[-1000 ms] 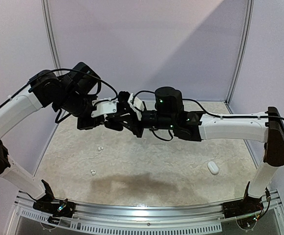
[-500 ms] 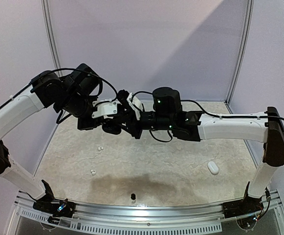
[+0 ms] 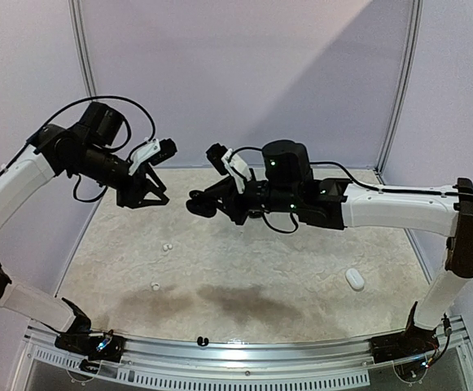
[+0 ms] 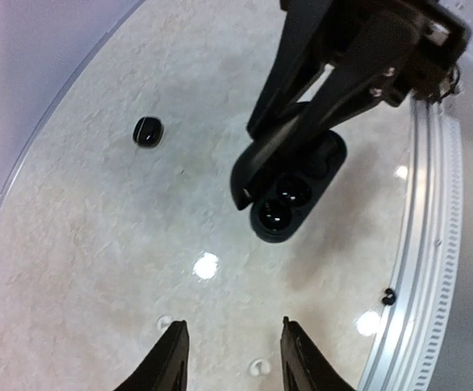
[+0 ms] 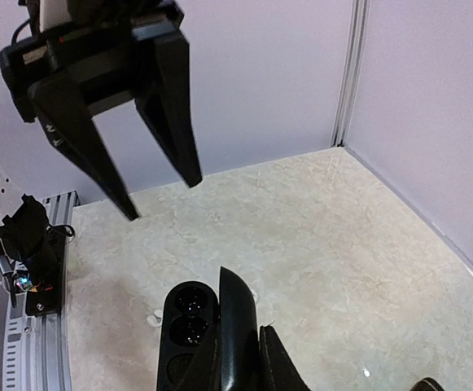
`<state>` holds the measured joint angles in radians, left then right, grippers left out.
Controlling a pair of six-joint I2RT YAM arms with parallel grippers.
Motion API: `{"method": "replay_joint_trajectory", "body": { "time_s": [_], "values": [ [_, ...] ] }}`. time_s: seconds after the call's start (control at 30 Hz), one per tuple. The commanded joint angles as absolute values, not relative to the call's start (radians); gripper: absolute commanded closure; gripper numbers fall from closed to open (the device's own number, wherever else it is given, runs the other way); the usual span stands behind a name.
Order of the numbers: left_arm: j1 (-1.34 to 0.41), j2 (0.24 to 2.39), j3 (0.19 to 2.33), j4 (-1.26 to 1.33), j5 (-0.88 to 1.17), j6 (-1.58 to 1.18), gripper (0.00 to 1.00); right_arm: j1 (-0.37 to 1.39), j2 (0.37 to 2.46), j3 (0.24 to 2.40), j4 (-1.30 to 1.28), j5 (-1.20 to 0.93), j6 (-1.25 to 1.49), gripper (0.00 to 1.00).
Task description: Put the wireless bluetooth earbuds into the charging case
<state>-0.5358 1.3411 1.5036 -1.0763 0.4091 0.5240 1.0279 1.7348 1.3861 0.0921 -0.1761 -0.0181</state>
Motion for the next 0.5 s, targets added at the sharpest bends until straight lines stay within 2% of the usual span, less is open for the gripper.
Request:
{"method": "replay_joint_trajectory", "body": {
  "time_s": [0.0, 0.07, 0.2, 0.27, 0.37, 0.47],
  "values": [
    [-0.498, 1.225, 1.340, -0.854, 0.749, 0.409, 0.57, 1.027, 1.655, 1.383, 0.084, -0.165, -0.095, 1.00],
    [-0.497, 1.165, 1.239, -0.737, 0.810, 0.378, 0.51, 1.027, 1.638, 1.384, 0.097, -0.194, -0.111, 1.00],
    [-0.497, 1.043, 1.007, -0.366, 0.877, 0.238, 0.31, 1.036, 1.625, 1.400, 0.120, -0.269, -0.140, 1.00],
    [-0.499, 1.025, 0.949, -0.182, 0.892, 0.170, 0.25, 1.044, 1.632, 1.421, 0.114, -0.306, -0.162, 1.00],
    [-0.505, 1.045, 0.943, -0.138, 0.926, 0.158, 0.25, 1.046, 1.642, 1.446, 0.125, -0.359, -0.161, 1.00],
    [-0.515, 1.053, 0.943, -0.122, 0.986, 0.160, 0.33, 1.047, 1.655, 1.477, 0.111, -0.382, -0.160, 1.00]
  ]
}}
